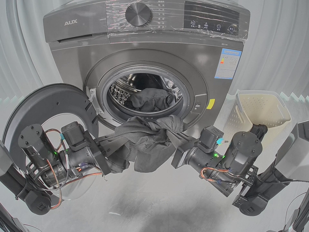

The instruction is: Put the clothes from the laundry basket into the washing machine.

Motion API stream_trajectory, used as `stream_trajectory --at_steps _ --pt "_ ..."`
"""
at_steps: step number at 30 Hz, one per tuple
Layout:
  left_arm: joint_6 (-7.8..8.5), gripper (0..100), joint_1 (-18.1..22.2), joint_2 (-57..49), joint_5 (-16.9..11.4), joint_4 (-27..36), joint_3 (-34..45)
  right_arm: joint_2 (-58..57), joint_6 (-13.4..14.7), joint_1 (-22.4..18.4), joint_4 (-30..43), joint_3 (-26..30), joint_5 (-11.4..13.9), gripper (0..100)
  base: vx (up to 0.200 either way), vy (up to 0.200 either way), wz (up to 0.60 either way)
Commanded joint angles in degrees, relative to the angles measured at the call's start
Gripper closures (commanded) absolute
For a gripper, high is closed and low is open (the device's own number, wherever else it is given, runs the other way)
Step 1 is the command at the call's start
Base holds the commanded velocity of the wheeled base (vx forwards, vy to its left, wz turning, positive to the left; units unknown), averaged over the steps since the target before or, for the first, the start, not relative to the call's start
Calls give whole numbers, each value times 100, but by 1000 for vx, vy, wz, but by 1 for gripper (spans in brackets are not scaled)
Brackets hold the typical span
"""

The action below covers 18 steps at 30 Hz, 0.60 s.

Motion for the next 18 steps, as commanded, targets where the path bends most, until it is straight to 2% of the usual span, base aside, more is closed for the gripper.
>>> stream_trajectory --at_steps 1,12,18 --pt "-5 100 -3 -13 10 -6 -29 23 -3 3 -74 215 25 0 0 0 0" --pt "3 100 -3 -13 36 3 -46 190 -135 65 40 1498 227 0 0 0 0" --pt "12 100 6 22 36 -6 -38 277 -170 65 119 1797 236 0 0 0 0"
